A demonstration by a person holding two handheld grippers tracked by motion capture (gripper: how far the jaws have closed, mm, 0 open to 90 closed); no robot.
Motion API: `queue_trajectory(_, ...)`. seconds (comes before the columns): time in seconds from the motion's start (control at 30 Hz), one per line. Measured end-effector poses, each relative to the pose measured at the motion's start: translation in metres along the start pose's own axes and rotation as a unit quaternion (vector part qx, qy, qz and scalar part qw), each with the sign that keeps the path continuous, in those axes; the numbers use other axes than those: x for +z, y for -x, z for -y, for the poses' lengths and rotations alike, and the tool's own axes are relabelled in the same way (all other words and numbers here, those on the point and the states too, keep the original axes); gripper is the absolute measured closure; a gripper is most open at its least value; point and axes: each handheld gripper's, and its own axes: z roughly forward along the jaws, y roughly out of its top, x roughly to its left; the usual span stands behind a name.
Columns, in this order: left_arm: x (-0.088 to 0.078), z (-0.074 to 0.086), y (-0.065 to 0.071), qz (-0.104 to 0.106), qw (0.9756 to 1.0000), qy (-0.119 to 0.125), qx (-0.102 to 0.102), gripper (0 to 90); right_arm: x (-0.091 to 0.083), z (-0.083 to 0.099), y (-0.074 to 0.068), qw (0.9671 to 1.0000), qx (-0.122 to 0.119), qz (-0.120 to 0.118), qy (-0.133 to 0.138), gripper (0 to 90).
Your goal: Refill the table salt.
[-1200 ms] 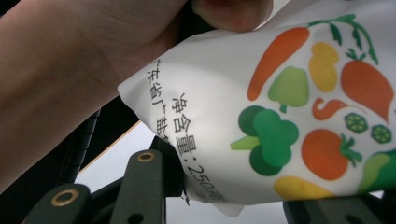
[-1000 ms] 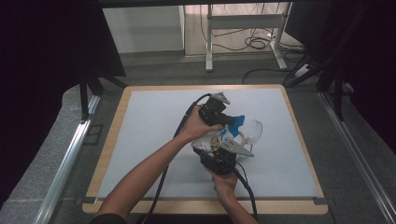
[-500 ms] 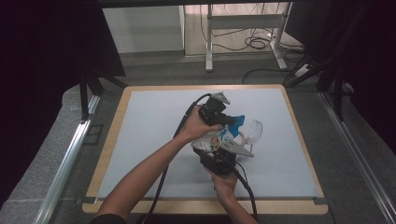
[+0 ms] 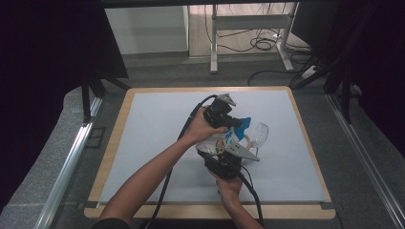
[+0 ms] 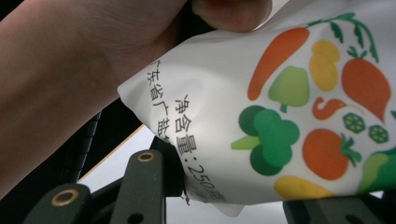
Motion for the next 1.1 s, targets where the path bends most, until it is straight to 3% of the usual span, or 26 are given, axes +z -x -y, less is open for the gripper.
queue_trajectory(1.1, -0.0029, 0.0036, -0.0036, -0.007, 0.9999, 0.0, -0.009, 89.6, 0.0062, 0.0017, -0.0014, 1.0, 0.006, -0.007, 0.001, 62.7)
